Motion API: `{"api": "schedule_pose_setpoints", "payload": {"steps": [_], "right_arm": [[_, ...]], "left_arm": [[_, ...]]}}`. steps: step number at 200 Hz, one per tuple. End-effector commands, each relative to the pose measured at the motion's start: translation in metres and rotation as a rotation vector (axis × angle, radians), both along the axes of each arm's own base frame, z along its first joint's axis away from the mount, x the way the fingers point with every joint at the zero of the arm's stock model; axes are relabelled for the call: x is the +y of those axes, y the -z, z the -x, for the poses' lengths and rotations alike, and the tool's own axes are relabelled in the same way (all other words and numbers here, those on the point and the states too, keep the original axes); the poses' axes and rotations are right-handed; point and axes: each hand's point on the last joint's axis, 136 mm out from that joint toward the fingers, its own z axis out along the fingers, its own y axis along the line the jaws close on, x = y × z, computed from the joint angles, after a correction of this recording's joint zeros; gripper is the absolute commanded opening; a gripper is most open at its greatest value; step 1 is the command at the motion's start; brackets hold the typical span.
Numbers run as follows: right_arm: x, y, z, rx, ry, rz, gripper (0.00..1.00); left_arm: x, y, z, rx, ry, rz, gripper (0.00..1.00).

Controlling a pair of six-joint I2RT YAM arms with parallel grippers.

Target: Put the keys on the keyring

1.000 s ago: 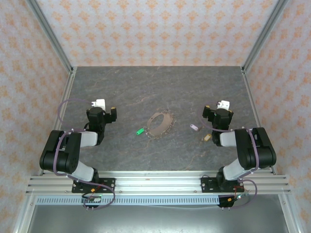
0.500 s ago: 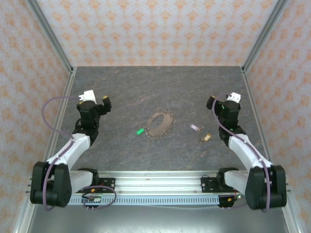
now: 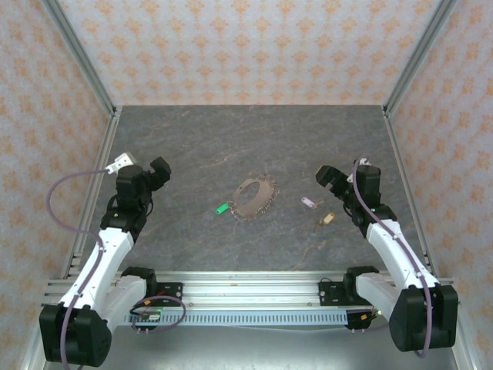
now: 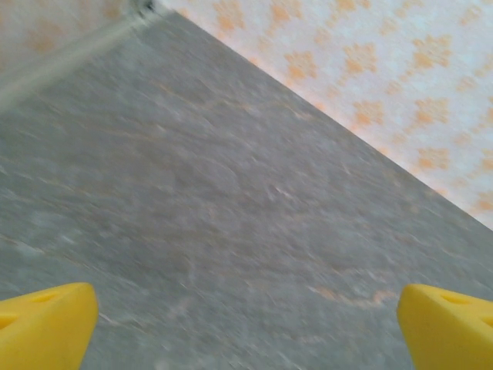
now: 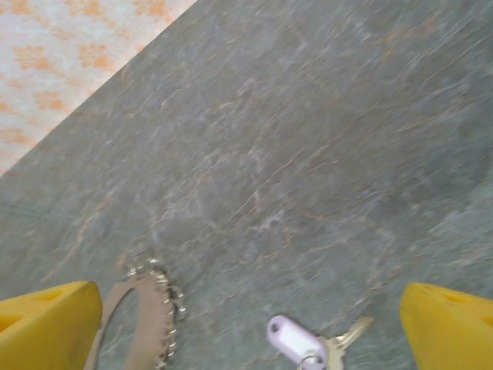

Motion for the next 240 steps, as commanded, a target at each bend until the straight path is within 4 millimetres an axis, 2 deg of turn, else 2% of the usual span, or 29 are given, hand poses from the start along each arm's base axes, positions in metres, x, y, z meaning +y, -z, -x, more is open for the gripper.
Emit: {"api": "schedule_pose_setpoints", "payload": {"steps": [1,15,31,59,63,73,116,147,169,197,240], "right_arm": [[0.019,-0.002,-0.005,-0.009,-0.006,-0.207,0.98],[0.032,-0.003,-0.008,0.006,-0.064,-0.266,0.93],[0.041,0.006,-0.012,0.060,-0.097,-0.286,0.86],[0.052,0.018,-0.012,0.146,-0.157,-0.230,0.81],[0.053,0.027,-0.013,0.177,-0.157,-0.220,0.79],[0.059,0.032,-0.016,0.208,-0.179,-0.206,0.76],[0.106,0.046,-0.032,0.293,-0.300,-0.177,0.66],[0.129,0.062,-0.038,0.332,-0.308,-0.188,0.61],[0.136,0.070,-0.037,0.346,-0.310,-0.189,0.58],[0.143,0.078,-0.037,0.379,-0.334,-0.203,0.55],[0.155,0.087,-0.041,0.413,-0.373,-0.235,0.52]], "left_arm": [[-0.041,0.016,-0.005,0.024,0.163,0.188,1.00],[-0.058,0.025,-0.007,0.065,0.224,0.244,1.00],[-0.079,0.037,-0.008,0.133,0.289,0.259,1.00],[-0.113,0.054,-0.009,0.219,0.377,0.238,1.00],[-0.117,0.057,-0.010,0.231,0.381,0.241,1.00],[-0.127,0.062,-0.012,0.253,0.402,0.250,1.00],[-0.176,0.070,-0.026,0.336,0.546,0.223,0.89],[-0.208,0.079,-0.040,0.407,0.627,0.173,0.83],[-0.232,0.087,-0.046,0.454,0.689,0.161,0.77],[-0.253,0.098,-0.050,0.507,0.733,0.129,0.70],[-0.266,0.115,-0.050,0.553,0.759,0.125,0.61]]}}
